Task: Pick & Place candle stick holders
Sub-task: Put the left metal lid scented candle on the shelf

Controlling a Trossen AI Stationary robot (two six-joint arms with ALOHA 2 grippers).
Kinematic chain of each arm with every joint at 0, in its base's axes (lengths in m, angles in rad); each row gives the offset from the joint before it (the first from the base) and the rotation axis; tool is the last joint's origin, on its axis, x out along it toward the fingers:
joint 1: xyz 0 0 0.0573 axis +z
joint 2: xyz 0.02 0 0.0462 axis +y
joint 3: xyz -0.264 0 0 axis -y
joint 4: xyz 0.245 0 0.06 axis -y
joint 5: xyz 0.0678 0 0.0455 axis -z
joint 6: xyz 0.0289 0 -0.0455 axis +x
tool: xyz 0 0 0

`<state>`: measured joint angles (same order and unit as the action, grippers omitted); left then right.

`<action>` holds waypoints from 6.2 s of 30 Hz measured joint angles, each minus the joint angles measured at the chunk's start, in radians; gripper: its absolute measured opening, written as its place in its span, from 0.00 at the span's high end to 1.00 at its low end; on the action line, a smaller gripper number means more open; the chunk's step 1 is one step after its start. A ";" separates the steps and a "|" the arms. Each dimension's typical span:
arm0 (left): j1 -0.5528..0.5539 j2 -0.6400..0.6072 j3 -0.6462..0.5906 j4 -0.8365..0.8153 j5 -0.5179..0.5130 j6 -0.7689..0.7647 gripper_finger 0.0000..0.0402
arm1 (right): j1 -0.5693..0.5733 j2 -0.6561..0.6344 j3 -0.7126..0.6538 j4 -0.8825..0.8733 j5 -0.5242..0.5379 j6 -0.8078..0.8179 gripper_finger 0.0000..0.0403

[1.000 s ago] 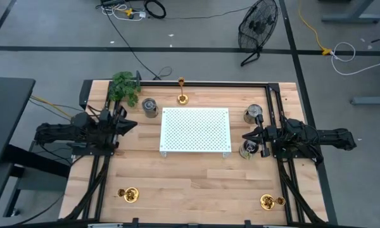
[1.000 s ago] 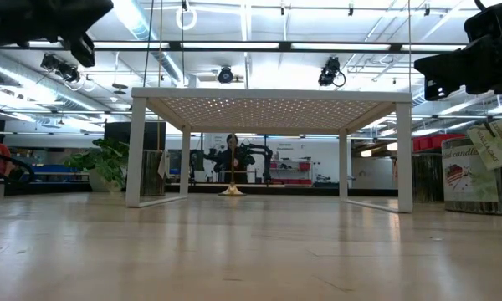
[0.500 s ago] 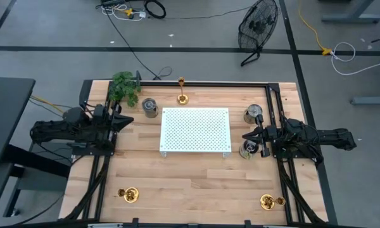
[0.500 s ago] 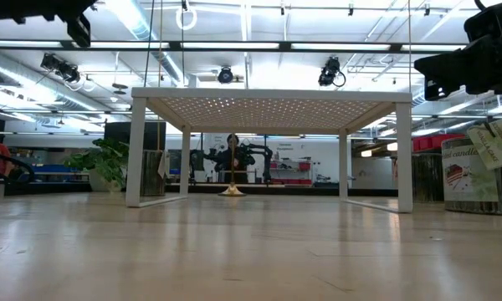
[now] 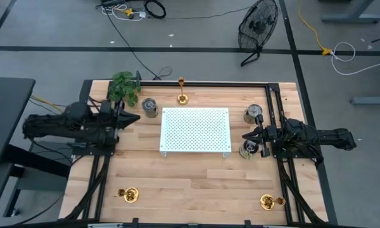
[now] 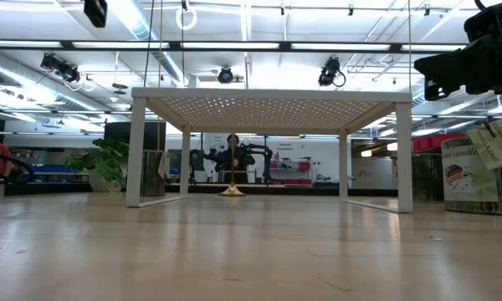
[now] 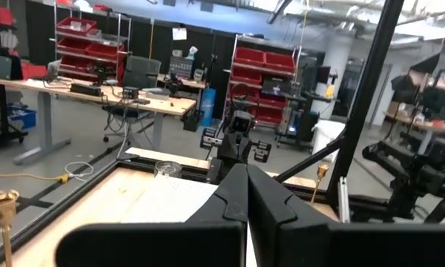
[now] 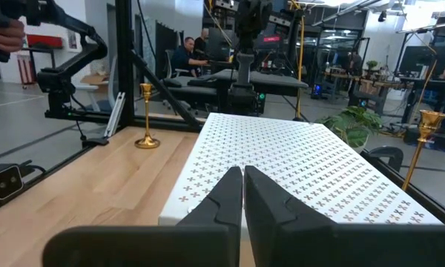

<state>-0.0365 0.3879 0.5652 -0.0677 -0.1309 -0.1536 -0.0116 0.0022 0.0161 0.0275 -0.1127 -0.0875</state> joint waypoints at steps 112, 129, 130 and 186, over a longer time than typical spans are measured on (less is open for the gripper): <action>0.224 0.363 0.446 -0.672 0.110 0.166 1.00 | 0.000 0.000 0.000 0.000 0.000 0.000 0.95; 0.291 0.465 0.445 -0.737 0.106 0.114 0.99 | 0.000 0.000 0.000 0.000 0.000 0.000 0.95; 0.300 0.471 0.445 -0.745 0.106 0.113 0.99 | 0.000 0.000 0.000 0.000 0.000 0.000 0.95; 0.648 0.786 0.445 -0.805 0.079 0.140 0.57 | 0.000 0.000 0.000 0.000 0.000 0.000 0.95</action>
<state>0.6117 1.1740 1.0100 -0.8726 -0.0517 -0.0139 -0.0116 0.0024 0.0161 0.0276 -0.1127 -0.0879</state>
